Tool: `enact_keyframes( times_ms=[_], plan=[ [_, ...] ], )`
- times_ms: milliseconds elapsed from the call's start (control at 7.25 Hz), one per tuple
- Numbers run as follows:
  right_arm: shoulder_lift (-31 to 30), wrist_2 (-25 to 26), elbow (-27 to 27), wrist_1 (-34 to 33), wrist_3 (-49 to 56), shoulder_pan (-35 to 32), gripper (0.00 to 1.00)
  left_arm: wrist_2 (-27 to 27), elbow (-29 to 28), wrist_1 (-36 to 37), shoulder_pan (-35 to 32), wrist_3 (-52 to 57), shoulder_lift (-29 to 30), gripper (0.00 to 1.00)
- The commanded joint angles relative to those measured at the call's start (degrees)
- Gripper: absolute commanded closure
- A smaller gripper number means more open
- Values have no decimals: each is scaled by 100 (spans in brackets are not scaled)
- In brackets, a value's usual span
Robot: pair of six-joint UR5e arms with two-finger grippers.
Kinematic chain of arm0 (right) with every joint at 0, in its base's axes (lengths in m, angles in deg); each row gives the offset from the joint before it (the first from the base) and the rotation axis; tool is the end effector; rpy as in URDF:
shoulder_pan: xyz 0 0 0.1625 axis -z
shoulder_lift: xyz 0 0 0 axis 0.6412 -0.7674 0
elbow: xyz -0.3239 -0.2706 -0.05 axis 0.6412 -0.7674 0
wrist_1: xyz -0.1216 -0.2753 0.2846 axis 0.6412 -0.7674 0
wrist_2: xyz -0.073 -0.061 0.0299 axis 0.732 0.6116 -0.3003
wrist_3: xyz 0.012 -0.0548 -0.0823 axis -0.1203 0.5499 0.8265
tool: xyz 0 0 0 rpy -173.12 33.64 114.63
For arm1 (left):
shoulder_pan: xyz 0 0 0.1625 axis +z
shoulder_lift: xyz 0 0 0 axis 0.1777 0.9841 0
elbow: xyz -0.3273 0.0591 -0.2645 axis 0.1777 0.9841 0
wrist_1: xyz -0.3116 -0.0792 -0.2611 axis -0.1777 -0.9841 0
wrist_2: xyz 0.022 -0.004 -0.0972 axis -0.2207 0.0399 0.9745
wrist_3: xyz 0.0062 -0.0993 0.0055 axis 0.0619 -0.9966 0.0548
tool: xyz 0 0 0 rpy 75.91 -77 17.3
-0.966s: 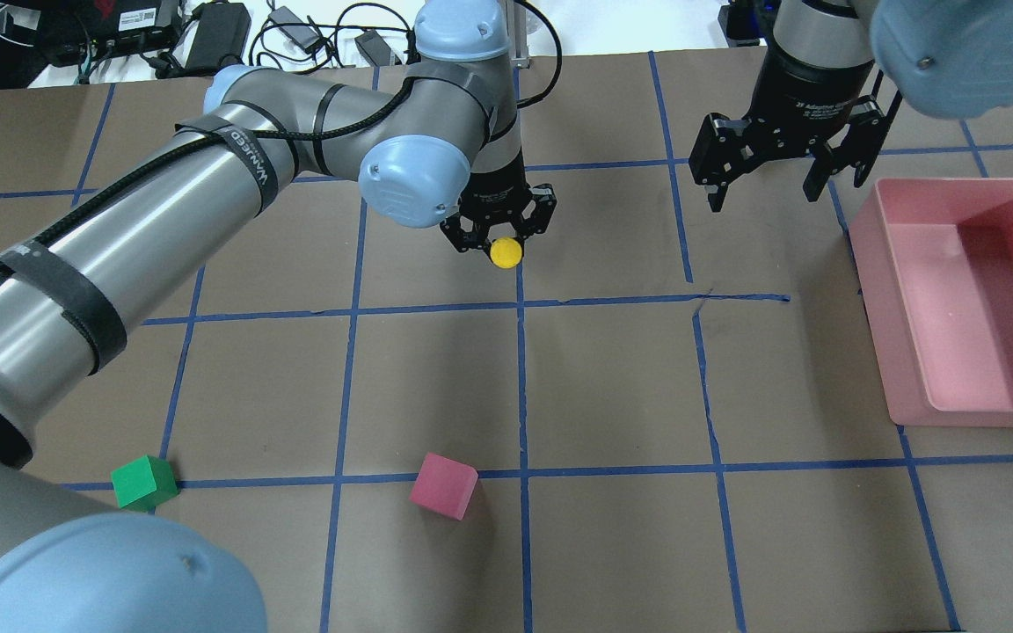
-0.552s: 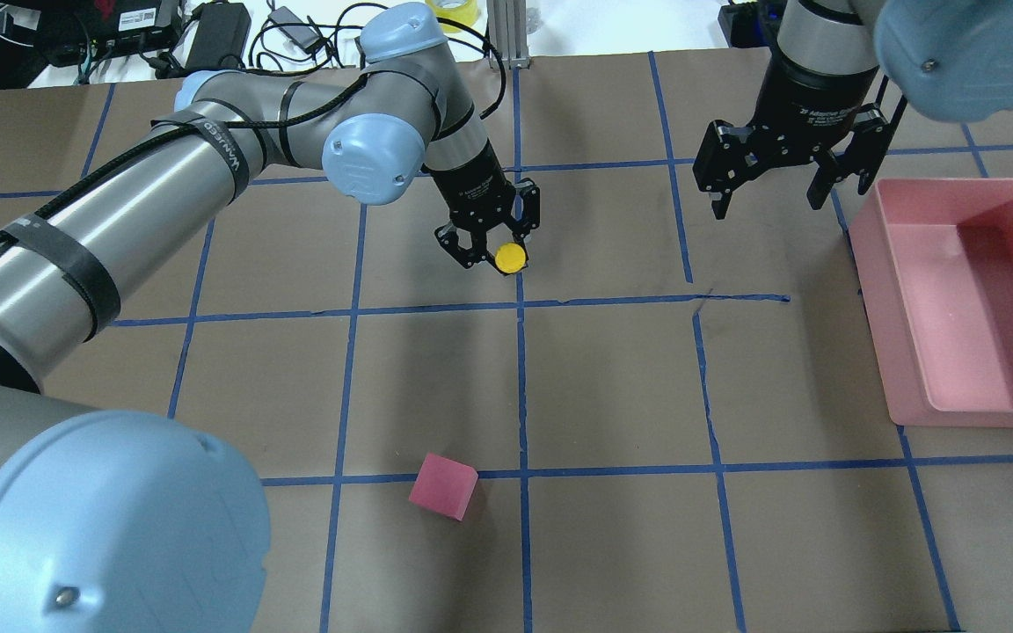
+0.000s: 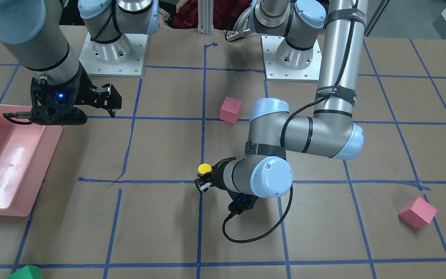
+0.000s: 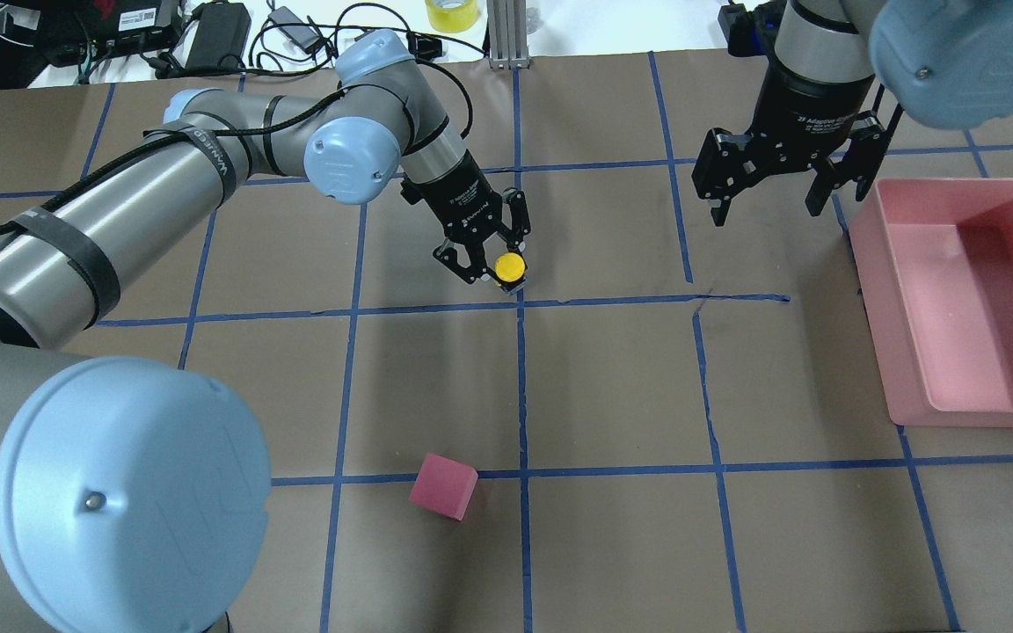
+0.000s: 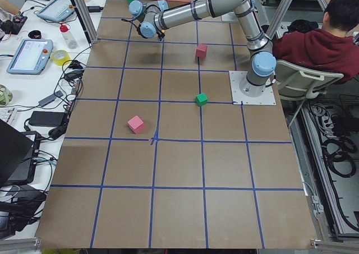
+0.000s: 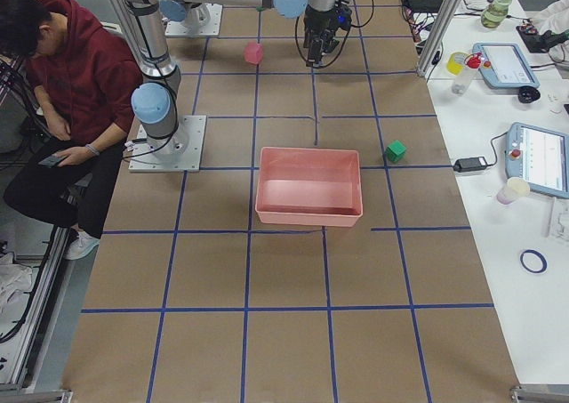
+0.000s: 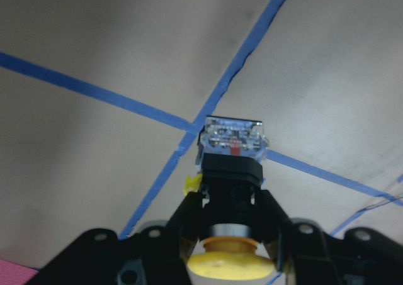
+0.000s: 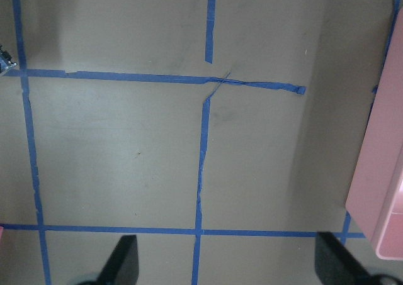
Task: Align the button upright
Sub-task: 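Grasp the button with the left gripper and stand it cap-up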
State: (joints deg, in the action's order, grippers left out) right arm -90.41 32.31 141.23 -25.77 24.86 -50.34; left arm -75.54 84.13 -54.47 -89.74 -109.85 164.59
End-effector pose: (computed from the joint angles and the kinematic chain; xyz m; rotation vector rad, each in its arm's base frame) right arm 0.1312 -0.5233 0.4437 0.0864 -3.0953 -0.2063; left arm -0.2932 -0.6217 0.2114 0.9516 -2.5947 -0.7618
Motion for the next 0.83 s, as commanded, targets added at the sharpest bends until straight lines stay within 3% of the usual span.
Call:
enact_keyframes(
  times_ms=[0, 276, 414, 552, 690],
  plan=[
    [15, 142, 73, -11, -62, 4, 0, 180, 7, -165, 31, 48, 152, 100],
    [-11, 132, 275, -81, -2, 4, 0, 198, -63, -112, 31, 75, 231, 94],
    [-11, 132, 275, -81, -36, 13, 0, 190, -37, -103, 31, 93, 240, 75],
    [-63, 124, 275, -89, -36, 21, 0, 138, -10, -94, 31, 206, 232, 17],
    [-64, 124, 293, -55, -36, 4, 0, 189, -1, -94, 31, 242, 232, 0]
  ],
)
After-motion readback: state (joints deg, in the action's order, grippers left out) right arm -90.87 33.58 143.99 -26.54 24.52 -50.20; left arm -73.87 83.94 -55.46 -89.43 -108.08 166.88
